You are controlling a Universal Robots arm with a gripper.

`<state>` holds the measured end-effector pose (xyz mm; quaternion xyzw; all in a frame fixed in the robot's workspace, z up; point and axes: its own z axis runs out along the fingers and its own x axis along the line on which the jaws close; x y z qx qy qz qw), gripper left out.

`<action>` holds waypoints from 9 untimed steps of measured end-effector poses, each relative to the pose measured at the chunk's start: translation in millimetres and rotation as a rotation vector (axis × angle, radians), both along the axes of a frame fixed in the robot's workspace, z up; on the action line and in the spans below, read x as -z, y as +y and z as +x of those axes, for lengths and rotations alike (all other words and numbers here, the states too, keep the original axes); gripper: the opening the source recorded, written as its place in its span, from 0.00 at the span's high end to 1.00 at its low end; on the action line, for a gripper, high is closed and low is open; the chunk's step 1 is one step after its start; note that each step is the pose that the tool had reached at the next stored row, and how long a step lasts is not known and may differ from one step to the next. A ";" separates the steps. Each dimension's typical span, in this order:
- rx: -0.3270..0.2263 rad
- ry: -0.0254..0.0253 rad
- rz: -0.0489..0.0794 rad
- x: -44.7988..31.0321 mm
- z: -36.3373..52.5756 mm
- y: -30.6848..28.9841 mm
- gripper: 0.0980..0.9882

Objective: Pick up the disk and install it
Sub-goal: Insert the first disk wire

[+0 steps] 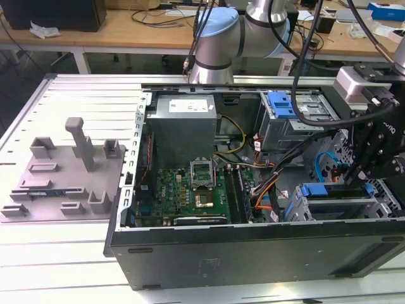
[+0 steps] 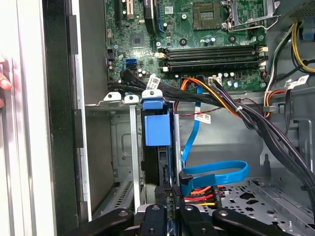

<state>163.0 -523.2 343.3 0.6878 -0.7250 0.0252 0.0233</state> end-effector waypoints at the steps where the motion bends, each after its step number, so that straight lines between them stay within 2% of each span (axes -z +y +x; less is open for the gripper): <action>1: 0.000 0.0000 0.000 0.3 0.0 0.0 0.93; 9: 0.000 0.0000 0.001 2.1 0.0 0.0 0.93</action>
